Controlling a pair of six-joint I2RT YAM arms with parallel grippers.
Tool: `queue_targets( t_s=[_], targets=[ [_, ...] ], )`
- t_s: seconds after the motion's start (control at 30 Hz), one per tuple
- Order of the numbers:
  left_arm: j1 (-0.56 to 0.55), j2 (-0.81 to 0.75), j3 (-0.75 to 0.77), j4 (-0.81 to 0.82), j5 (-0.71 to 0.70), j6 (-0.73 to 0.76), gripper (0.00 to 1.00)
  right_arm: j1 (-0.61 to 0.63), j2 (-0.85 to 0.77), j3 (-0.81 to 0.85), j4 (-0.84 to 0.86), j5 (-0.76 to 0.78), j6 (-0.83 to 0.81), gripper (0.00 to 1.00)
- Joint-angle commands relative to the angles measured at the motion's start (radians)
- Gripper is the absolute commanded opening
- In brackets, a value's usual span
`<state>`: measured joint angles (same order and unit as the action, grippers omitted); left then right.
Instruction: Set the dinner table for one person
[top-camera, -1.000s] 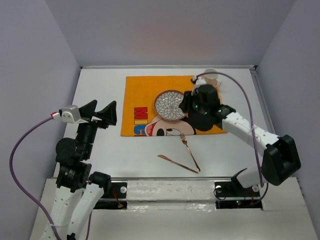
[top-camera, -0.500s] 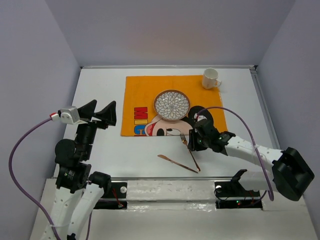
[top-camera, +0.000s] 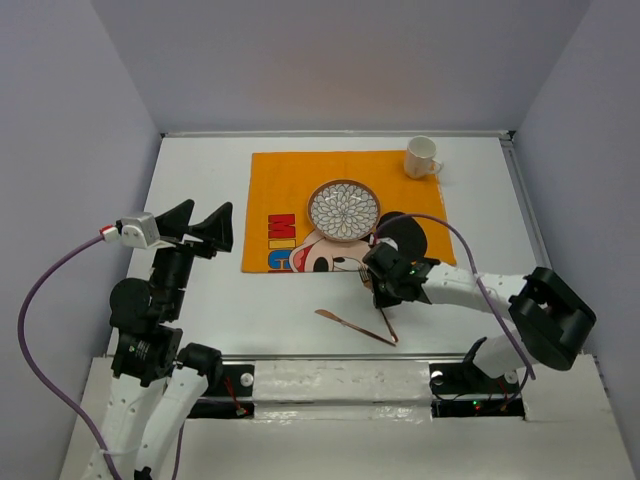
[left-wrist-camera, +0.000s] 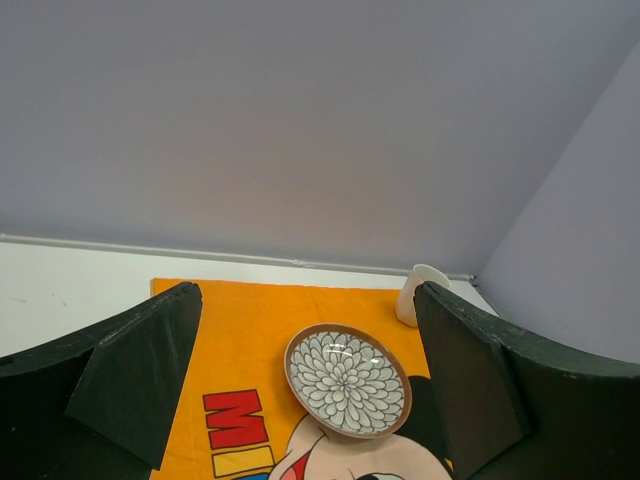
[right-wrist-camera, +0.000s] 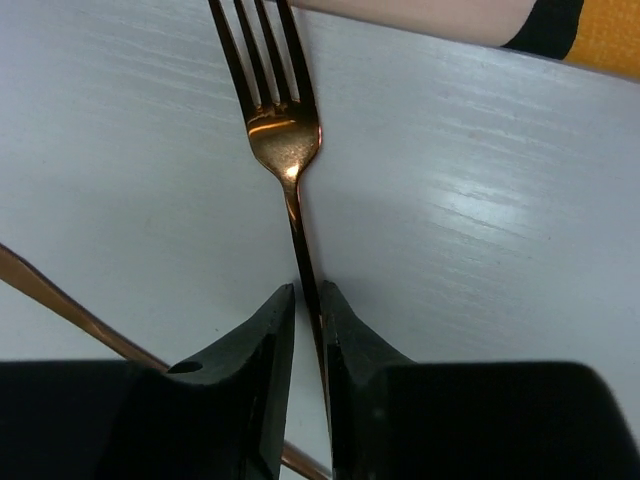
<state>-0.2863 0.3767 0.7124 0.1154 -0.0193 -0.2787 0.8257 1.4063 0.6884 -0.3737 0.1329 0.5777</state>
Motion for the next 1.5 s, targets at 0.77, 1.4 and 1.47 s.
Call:
queue_targets(
  t_s=[0.77, 1.4, 1.47],
  targets=[
    [-0.001, -0.005, -0.007, 0.055, 0.015, -0.007, 0.99, 0.081, 0.058, 0.563, -0.145, 0.258, -0.186, 0.0],
    [-0.005, -0.025, -0.005, 0.056, 0.015, -0.013, 0.99, 0.007, 0.959, 1.502, -0.065, 0.188, -0.128, 0.0],
    [-0.007, -0.024, -0.005, 0.056, 0.015, -0.013, 0.99, -0.003, 0.979, 1.516, -0.067, 0.185, -0.107, 0.0]
  ],
)
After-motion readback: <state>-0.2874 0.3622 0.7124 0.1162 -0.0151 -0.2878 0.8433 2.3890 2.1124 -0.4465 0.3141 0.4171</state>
